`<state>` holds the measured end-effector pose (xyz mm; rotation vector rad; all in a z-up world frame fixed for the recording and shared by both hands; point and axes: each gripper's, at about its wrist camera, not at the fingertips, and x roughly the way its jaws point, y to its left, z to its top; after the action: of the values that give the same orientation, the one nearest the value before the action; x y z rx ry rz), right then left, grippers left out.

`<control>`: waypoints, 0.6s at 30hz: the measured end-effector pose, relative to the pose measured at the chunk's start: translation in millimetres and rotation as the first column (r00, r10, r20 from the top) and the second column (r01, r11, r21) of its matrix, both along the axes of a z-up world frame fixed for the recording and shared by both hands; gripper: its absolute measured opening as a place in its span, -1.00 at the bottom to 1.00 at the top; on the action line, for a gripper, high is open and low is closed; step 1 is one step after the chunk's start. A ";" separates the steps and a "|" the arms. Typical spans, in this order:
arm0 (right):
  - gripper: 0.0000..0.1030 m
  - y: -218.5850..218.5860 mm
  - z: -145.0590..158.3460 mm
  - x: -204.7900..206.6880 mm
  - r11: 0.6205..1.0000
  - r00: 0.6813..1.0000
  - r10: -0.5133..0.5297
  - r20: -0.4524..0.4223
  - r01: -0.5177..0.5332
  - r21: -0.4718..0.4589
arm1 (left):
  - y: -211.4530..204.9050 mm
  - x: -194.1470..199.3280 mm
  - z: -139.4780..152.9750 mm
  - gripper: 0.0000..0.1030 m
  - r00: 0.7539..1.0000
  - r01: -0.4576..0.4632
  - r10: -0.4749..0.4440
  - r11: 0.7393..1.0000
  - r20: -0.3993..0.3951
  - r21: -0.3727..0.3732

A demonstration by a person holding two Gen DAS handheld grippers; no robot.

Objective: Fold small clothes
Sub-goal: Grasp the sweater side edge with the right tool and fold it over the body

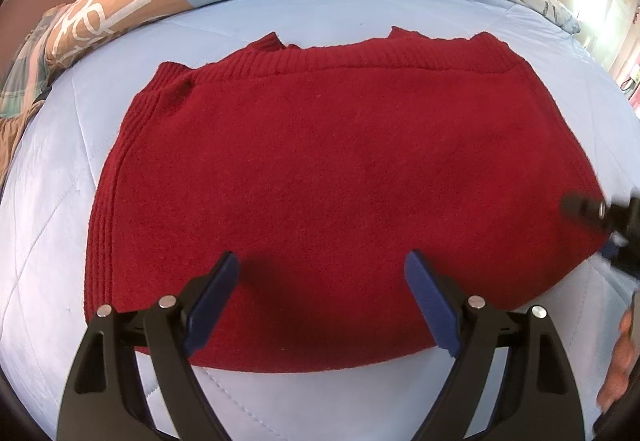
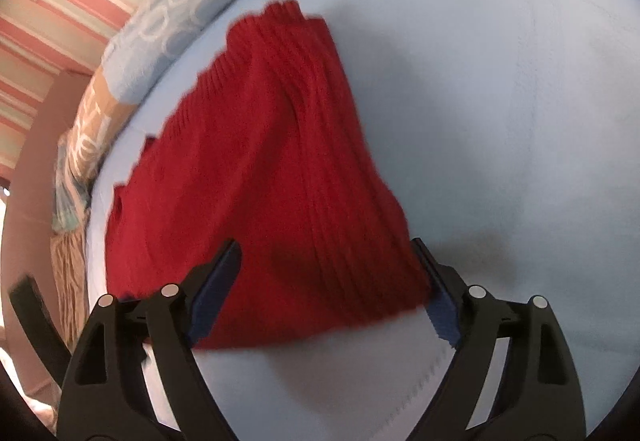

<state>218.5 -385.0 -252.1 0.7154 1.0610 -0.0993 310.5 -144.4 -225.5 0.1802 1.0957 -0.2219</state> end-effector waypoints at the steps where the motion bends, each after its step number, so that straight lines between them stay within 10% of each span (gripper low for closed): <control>1: 0.58 -2.9 0.1 5.6 1.000 1.000 -0.008 0.009 0.008 0.008 | 0.5 0.2 -0.1 0.66 1.000 -0.005 0.005 1.000 0.002 0.001; 8: -0.52 -2.0 4.0 9.5 0.998 1.000 0.027 0.016 -0.026 -0.053 | -0.2 5.8 -0.5 0.66 1.000 -0.028 0.028 0.999 0.000 -0.019; 18: -0.59 17.5 23.2 6.1 0.983 0.993 0.088 0.074 -0.075 -0.170 | -15.8 13.1 -24.7 0.70 1.000 -0.009 0.009 0.998 0.006 0.055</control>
<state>224.6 -367.5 -229.0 0.5197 0.9901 -0.0870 323.5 -160.2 -250.2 0.2248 1.0976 -0.1835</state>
